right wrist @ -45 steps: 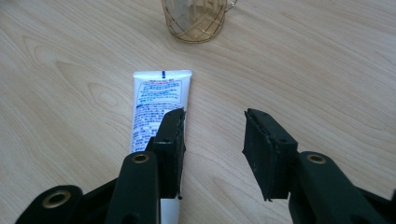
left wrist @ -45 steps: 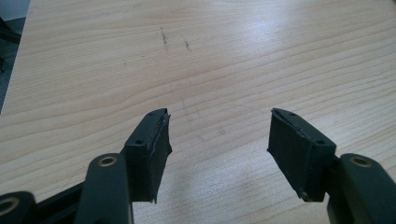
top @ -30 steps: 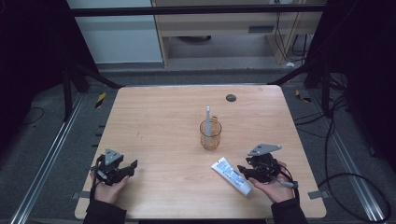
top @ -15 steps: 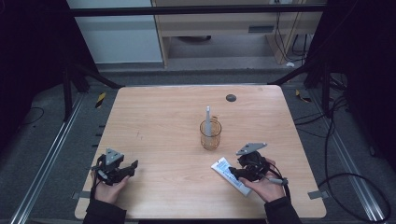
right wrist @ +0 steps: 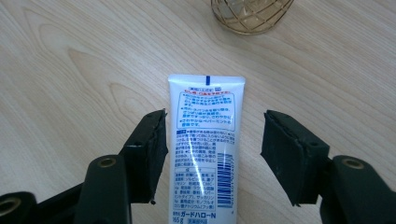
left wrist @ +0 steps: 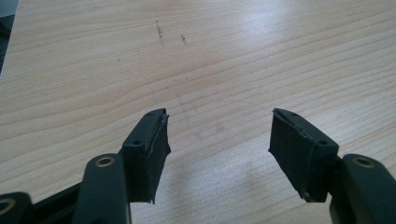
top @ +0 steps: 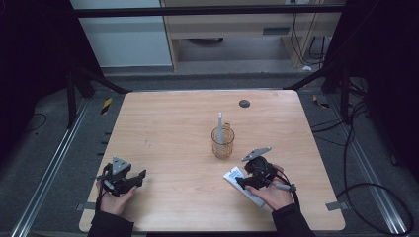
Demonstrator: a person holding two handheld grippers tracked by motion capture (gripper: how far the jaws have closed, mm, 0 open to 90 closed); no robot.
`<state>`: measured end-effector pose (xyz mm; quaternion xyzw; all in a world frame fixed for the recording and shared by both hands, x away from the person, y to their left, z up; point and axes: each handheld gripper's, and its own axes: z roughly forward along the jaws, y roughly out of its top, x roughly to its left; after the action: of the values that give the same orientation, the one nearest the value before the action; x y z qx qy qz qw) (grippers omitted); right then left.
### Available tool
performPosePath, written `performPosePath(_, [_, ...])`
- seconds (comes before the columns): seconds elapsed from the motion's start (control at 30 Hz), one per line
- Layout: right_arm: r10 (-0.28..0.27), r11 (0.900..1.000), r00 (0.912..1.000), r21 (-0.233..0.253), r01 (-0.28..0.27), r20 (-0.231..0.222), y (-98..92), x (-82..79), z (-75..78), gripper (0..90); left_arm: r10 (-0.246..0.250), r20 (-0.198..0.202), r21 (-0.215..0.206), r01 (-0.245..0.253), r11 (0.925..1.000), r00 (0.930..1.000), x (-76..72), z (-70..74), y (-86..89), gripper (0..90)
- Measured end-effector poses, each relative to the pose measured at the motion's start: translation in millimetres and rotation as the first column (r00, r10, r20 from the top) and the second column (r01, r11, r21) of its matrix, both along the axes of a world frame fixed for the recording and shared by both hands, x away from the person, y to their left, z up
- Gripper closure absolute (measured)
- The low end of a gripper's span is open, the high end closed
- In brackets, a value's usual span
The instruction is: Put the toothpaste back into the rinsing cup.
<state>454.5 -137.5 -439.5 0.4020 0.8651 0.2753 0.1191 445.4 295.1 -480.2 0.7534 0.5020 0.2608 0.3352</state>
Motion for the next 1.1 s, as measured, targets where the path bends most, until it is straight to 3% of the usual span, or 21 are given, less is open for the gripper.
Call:
performPosePath(0.37, [-0.009, 1.000, 0.9979, -0.029, 0.007, -0.063, 6.7, 6.5, -13.6, 39.0, -0.003, 0.000, 0.002, 0.003, 1.0000, 1.0000, -0.6, 0.1, -0.3, 36.4])
performPosePath(1.1, [0.009, 0.997, 0.9925, -0.079, -0.019, -0.122, 14.5, 14.8, -30.2, 37.1, -0.008, -0.006, 0.009, 0.008, 0.9999, 1.0000, 0.8, -0.9, -1.0, 36.3])
